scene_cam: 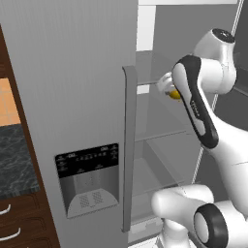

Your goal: Place one lemon and one steak in each tupperware on the nearby counter, to pack two identical lunches.

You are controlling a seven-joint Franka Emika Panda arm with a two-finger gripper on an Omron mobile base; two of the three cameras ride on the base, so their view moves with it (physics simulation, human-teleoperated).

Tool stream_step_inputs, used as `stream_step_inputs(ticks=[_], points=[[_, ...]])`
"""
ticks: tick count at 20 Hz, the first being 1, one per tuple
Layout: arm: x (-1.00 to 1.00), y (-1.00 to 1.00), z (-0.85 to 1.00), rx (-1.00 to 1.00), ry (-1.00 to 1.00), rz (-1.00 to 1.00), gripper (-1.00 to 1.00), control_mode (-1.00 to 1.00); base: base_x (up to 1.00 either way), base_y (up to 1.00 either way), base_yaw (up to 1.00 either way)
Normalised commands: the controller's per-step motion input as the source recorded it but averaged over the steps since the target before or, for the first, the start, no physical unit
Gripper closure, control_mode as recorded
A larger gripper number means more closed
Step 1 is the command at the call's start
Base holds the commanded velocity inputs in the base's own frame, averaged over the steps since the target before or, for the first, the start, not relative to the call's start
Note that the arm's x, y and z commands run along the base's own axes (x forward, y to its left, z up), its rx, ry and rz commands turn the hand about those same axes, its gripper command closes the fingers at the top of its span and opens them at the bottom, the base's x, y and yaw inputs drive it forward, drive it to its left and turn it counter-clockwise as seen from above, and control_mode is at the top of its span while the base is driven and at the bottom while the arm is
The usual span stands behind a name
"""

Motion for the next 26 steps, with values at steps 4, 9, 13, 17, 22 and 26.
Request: stream_step_inputs(ticks=[4, 9, 13, 17, 22, 26], points=[[-1.00, -0.07, -0.20, 0.00, 0.11, -0.02, 1.00, -1.00, 0.00, 0.00, 0.00], [-1.00, -0.02, -0.62, 0.00, 0.00, -0.01, 1.00, -1.00, 0.00, 0.00, 0.00], [-1.00, 0.00, -0.97, -0.02, 0.00, 0.00, 1.00, -1.00, 0.00, 0.00, 0.00], [-0.99, 0.00, -0.53, -0.02, 0.00, -0.01, 1.00, -1.00, 0.00, 0.00, 0.00], [-0.51, 0.00, -0.01, 0.00, 0.00, -0.01, 1.00, -1.00, 0.00, 0.00, 0.00], [-0.35, 0.00, 0.00, 0.00, 0.00, 0.00, 1.00, -1.00, 0.00, 0.00, 0.00]])
